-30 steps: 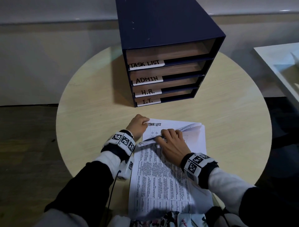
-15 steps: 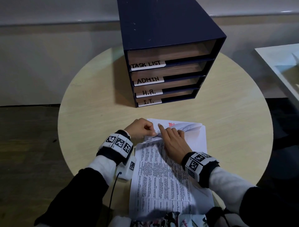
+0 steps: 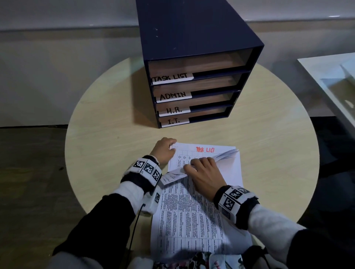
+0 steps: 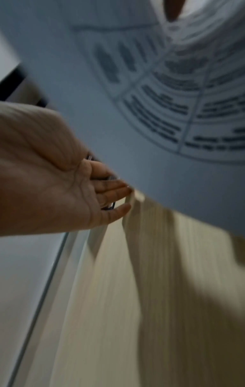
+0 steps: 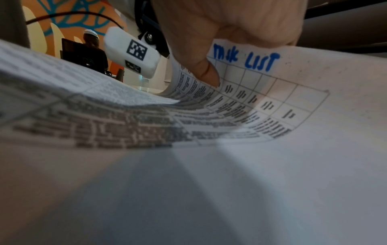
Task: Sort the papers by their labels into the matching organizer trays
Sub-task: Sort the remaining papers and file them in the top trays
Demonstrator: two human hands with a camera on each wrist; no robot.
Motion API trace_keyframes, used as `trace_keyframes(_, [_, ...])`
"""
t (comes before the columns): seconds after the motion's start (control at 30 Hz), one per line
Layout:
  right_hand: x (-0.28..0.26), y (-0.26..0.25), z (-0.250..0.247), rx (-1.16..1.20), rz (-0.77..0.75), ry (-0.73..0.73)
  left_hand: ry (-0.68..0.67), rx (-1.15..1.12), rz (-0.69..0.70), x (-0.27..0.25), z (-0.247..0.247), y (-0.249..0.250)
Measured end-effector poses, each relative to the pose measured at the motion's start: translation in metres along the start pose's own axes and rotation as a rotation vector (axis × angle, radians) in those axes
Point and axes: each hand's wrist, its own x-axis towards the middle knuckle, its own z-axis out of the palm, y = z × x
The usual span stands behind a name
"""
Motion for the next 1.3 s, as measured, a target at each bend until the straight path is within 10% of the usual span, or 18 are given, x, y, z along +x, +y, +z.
trace_keyframes(0.5, [0.008, -0.003, -0.006, 0.088, 0.107, -0.092, 0.144, 0.401, 0.184, -0.009, -0.005, 0.010])
trace_keyframes(0.97, [0.037, 0.051, -0.042, 0.286, 0.428, -0.398, -0.313, -0.633, 0.008, -0.041, -0.025, 0.018])
trace_keyframes(1.07, [0.049, 0.065, -0.058, 0.355, 0.546, -0.313, -0.399, -0.747, 0.035, -0.047, -0.024, 0.022])
trace_keyframes(1.3, [0.067, 0.094, -0.091, 0.514, 0.833, 0.198, 0.009, -0.694, 0.045, -0.039, -0.022, 0.051])
